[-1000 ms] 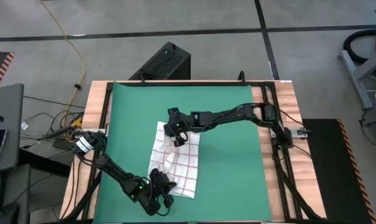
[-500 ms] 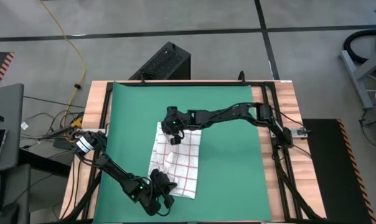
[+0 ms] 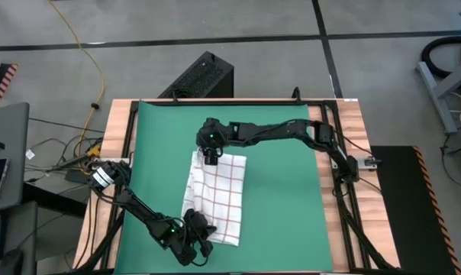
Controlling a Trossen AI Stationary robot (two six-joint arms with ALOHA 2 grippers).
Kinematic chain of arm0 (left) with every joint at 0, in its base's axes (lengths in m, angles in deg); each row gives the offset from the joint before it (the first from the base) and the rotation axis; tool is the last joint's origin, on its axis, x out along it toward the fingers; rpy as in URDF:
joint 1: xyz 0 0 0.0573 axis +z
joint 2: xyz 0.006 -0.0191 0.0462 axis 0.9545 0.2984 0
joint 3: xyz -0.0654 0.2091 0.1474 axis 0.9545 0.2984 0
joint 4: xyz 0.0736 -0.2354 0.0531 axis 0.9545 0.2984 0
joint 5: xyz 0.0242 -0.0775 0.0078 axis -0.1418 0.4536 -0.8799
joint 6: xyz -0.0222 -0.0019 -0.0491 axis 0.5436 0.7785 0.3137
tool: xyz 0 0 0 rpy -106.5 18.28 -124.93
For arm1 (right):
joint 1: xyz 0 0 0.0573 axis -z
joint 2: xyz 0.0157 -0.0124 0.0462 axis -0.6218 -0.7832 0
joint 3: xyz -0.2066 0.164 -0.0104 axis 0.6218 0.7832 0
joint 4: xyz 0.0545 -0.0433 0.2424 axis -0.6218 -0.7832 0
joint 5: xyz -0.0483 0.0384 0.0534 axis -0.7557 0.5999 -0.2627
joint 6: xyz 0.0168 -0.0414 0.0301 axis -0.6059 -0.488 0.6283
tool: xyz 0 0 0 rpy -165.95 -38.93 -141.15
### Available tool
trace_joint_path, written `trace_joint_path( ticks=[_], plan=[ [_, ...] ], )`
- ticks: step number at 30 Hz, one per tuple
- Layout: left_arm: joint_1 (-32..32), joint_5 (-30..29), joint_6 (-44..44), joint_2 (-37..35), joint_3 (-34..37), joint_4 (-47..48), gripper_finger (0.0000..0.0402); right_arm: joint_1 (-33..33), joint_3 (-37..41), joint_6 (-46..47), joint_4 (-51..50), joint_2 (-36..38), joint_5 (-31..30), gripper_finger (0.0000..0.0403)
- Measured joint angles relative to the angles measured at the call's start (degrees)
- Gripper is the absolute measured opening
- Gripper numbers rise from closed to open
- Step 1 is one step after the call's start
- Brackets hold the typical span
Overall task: Roll towel
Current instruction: Roll the white towel
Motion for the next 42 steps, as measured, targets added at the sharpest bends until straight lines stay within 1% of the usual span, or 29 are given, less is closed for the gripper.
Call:
trace_joint_path(
  ticks=[7,13,16,19,21,23,25,28,29,31,33,35,36,37,39,42],
  plan=[
    [0.0,-0.02,0.09,-0.01,0.0,0.04,0.0,-0.06,-0.09,-1.91,-1.15,0.0,3.62,0.0239],
    [0.0,0.0,0.12,-0.03,-0.01,-0.04,0.0,0.31,-0.11,-1.97,-3.81,0.02,3.81,0.024],
    [-0.08,0.25,-0.16,-0.17,-1.34,0.68,0.0,0.34,-0.11,-2.94,-4.5,1.28,4.77,0.024],
    [-0.17,0.87,-3.39,-1.47,-2.23,0.99,0.0,-0.17,-0.09,-2.16,-7.88,5.32,10.48,0.0238],
    [-0.17,0.78,-4.43,-2.7,-2.67,2.62,0.0,-1.05,0.13,0.63,-10.57,9.18,16.98,0.0231],
    [-0.17,0.25,-4.04,-3.74,-3.02,4.9,0.0,-2.74,2.24,3.31,-11.62,13.3,24.56,0.0217],
    [-0.16,-1.51,-2.81,-4.78,-3.06,7.41,0.0,-5.09,6.5,4.98,-11.55,18.22,28.96,0.0201],
    [0.02,-4.39,-0.06,-5.32,-3.09,10.2,0.0,-8.89,16.63,8.16,-9.15,26.93,29.88,0.0173],
    [0.32,-5.38,0.62,-5.33,-3.08,10.29,0.0,-10.31,20.64,10.28,-6.84,30.28,29.21,0.0164],
    [0.86,-6.85,1.17,-5.4,-3.1,10.11,0.0,-13.52,29.14,15.26,1.27,36.33,23.59,0.015],
    [1.84,-6.95,0.21,-5.81,-3.1,9.86,0.0,-18.09,36.69,19.89,10.77,40.18,12.98,0.0138],
    [2.6,-6.72,-2.02,-7.33,-3.2,9.91,0.0,-22.69,42.57,21.83,19.9,40.91,2.04,0.0129],
    [2.86,-6.93,-2.7,-8.4,-3.55,10.16,0.0,-24.64,44.57,22.19,23.44,40.34,-2.15,0.0125],
    [3.07,-6.93,-3.14,-9.59,-3.99,10.55,0.0,-26.16,45.79,22.6,25.96,39.46,-4.84,0.0121],
    [3.11,-7.04,-2.93,-12.29,-4.95,13.56,0.0,-28.46,46.22,23.68,29.52,36.9,-6.5,0.0115],
    [1.92,-7.67,2.09,-15.71,-6.37,19.87,0.0,-30.01,45.88,26.1,32.44,32.28,-7.13,0.0109]
  ],
)
